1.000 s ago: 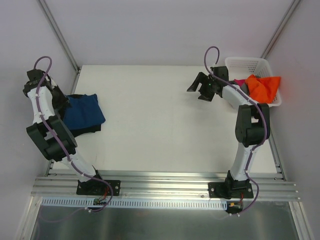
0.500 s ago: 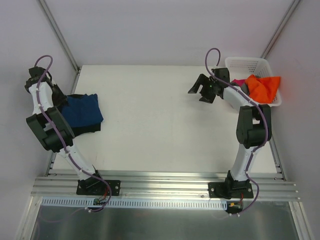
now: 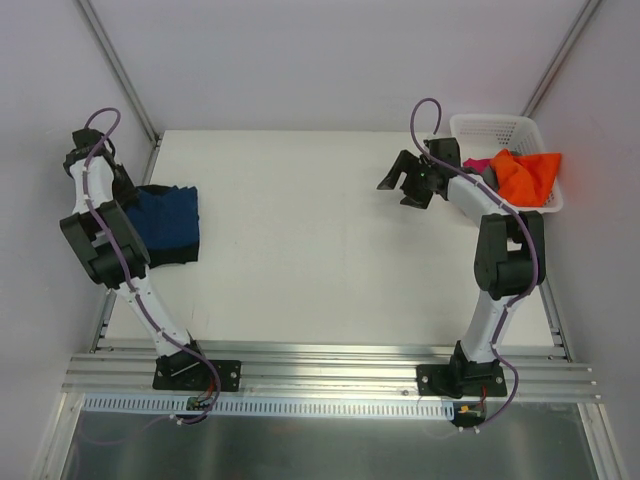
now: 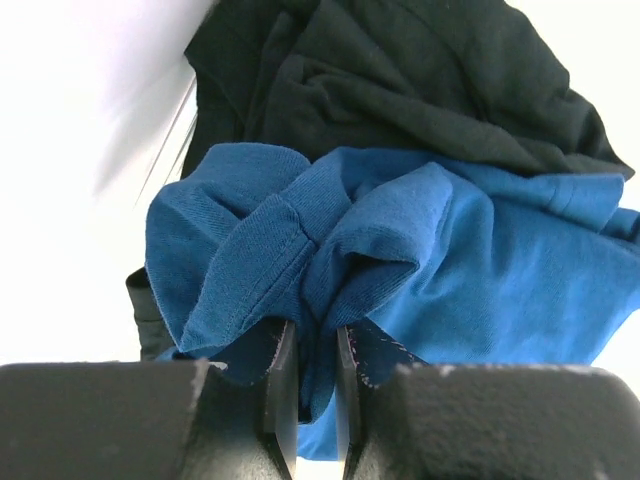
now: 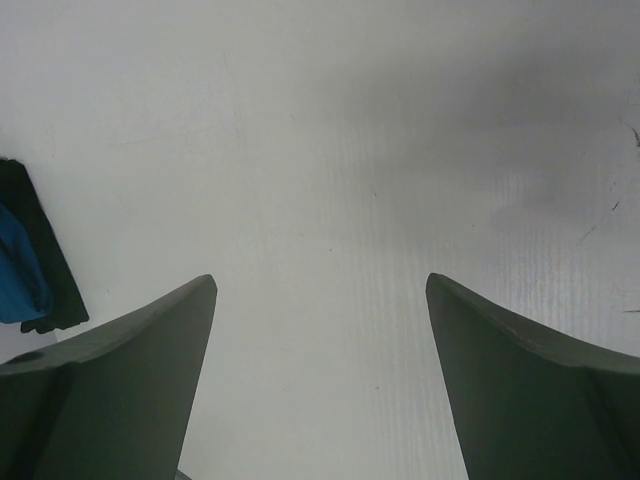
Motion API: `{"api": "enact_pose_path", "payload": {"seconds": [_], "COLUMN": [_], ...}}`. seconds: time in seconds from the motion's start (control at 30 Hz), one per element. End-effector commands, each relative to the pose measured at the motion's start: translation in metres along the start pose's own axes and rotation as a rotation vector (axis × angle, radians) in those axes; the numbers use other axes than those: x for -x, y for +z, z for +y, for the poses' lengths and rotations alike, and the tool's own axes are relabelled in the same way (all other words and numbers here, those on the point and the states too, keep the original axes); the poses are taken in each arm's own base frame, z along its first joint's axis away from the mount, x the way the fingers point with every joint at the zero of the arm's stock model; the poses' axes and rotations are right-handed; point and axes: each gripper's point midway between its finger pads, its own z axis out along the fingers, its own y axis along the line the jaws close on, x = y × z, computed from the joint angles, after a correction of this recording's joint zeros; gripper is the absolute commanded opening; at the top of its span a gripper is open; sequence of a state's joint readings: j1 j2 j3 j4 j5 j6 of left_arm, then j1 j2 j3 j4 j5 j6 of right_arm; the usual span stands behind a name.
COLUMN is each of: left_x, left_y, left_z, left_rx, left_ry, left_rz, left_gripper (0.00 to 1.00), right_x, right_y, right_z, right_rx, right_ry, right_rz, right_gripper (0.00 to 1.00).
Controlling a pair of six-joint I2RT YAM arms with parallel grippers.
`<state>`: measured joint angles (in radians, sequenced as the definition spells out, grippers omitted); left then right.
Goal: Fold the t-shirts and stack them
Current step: Neatly place the folded tshirt to the corner, then reset both grippers
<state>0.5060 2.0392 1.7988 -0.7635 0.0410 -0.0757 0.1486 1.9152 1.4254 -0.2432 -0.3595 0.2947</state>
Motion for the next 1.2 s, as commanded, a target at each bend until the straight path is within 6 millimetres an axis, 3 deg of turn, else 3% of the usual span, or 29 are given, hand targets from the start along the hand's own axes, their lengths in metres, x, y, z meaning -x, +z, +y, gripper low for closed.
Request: {"api": "enact_pose_path", "payload": {"seconds": [0.0, 0.17, 0.2, 0.27, 0.3, 0.33, 0.47, 0.57, 0.6, 0.7, 0.77, 0.83, 0.87, 0.93, 0.97, 1.03, 1.07, 1.13, 1.17], "left_x": [0.033, 0.029, 0.027, 0.028, 0.029, 0.031, 0.04, 0.049, 0.054, 0.065, 0.067, 0.062, 0.05, 0.037, 0.023, 0.006, -0.005, -0.019, -0.026], "left_y": [-0.002, 0.003, 0.004, 0.0, -0.003, -0.009, -0.037, -0.073, -0.093, -0.133, -0.147, -0.152, -0.146, -0.142, -0.132, -0.13, -0.125, -0.13, -0.129], "left_z": [-0.013, -0.017, -0.017, -0.015, -0.015, -0.017, -0.02, -0.028, -0.031, -0.051, -0.076, -0.093, -0.106, -0.114, -0.116, -0.129, -0.131, -0.147, -0.152], "left_rx": [0.011, 0.031, 0.026, 0.037, 0.04, 0.029, 0.02, 0.009, 0.007, -0.004, -0.038, -0.068, -0.094, -0.12, -0.138, -0.227, -0.249, -0.35, -0.384], "left_ry": [0.075, 0.093, 0.092, 0.091, 0.091, 0.1, 0.083, 0.089, 0.088, 0.12, 0.184, 0.231, 0.258, 0.265, 0.264, 0.237, 0.222, 0.189, 0.181], "left_rz": [-0.098, -0.089, -0.081, -0.091, -0.096, -0.11, -0.17, -0.247, -0.293, -0.395, -0.431, -0.436, -0.409, -0.38, -0.336, -0.287, -0.254, -0.213, -0.188], "left_gripper": [0.0, 0.04, 0.19, 0.62, 0.92, 0.99, 0.99, 0.99, 0.99, 0.99, 0.99, 0.99, 0.99, 0.99, 0.99, 0.99, 0.99, 0.99, 0.99], "right_x": [0.012, 0.013, 0.014, 0.015, 0.014, 0.015, 0.018, 0.022, 0.025, 0.033, 0.041, 0.047, 0.047, 0.053, 0.046, 0.045, 0.038, 0.04, 0.038], "right_y": [-0.017, -0.017, -0.017, -0.017, -0.017, -0.018, -0.019, -0.021, -0.023, -0.029, -0.033, -0.038, -0.04, -0.046, -0.049, -0.056, -0.068, -0.066, -0.087], "right_z": [0.018, 0.021, 0.021, 0.02, 0.021, 0.02, 0.024, 0.026, 0.03, 0.034, 0.037, 0.041, 0.042, 0.047, 0.046, 0.041, 0.039, -0.005, -0.014], "right_rx": [0.031, 0.032, 0.031, 0.031, 0.03, 0.03, 0.036, 0.037, 0.041, 0.033, 0.026, 0.033, 0.031, 0.045, 0.052, 0.051, 0.025, -0.21, -0.312], "right_ry": [-0.052, -0.061, -0.064, -0.063, -0.062, -0.061, -0.064, -0.069, -0.075, -0.113, -0.131, -0.17, -0.185, -0.267, -0.288, -0.396, -0.402, -0.377, -0.352], "right_rz": [-0.055, -0.056, -0.06, -0.06, -0.059, -0.061, -0.068, -0.078, -0.088, -0.115, -0.135, -0.149, -0.143, -0.144, -0.106, -0.071, 0.01, 0.089, 0.145], "right_gripper": [0.91, 0.91, 0.91, 0.91, 0.91, 0.91, 0.91, 0.91, 0.91, 0.92, 0.92, 0.93, 0.93, 0.94, 0.95, 0.96, 0.98, 0.99, 1.0]}}
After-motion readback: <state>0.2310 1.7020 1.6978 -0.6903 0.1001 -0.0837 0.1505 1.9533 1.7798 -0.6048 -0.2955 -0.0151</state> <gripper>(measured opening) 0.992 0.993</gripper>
